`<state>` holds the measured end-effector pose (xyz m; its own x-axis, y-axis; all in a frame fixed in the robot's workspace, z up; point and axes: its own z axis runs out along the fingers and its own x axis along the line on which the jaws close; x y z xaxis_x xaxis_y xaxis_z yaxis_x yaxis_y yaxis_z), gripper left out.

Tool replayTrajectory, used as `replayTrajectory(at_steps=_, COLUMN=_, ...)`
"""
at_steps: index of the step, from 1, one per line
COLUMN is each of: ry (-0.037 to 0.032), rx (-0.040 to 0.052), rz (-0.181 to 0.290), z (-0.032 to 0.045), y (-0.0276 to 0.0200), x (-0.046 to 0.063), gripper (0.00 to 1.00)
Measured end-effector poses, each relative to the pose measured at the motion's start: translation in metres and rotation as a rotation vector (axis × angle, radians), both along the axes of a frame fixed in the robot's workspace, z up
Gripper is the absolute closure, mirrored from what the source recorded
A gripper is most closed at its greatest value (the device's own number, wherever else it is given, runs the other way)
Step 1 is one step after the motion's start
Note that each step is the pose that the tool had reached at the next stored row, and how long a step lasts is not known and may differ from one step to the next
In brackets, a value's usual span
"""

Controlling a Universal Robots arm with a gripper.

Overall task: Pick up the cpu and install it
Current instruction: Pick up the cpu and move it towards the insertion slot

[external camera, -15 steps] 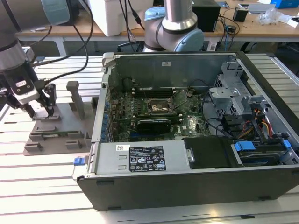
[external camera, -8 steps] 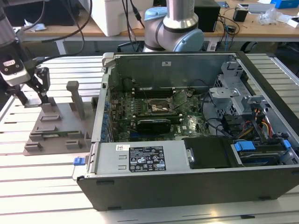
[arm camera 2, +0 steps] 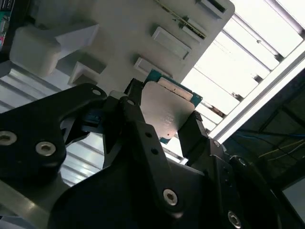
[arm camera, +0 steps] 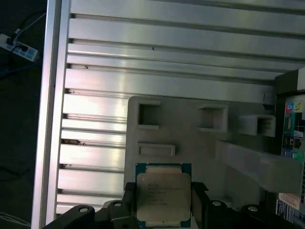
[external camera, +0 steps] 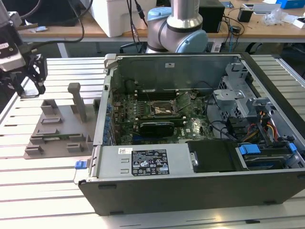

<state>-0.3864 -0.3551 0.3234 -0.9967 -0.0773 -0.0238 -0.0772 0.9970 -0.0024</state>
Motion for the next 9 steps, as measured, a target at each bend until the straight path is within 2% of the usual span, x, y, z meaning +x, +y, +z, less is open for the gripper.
replayTrajectory(at_steps=2, ry=0.0001, rx=-0.0001, rz=0.000, z=0.0188, y=0.0001, x=0.000, gripper=0.45)
replayTrajectory(at_steps=6, ry=0.0000, rx=0.0000, rz=0.000, z=0.0392, y=0.0001, x=0.000, gripper=0.45)
replayTrajectory(at_steps=7, ry=0.0001, rx=0.0000, rz=0.000, z=0.0464, y=0.0001, x=0.000, gripper=0.45)
replayTrajectory(at_steps=9, ry=0.0002, rx=-0.0001, rz=0.000, z=0.0541, y=0.0001, x=0.000, gripper=0.45)
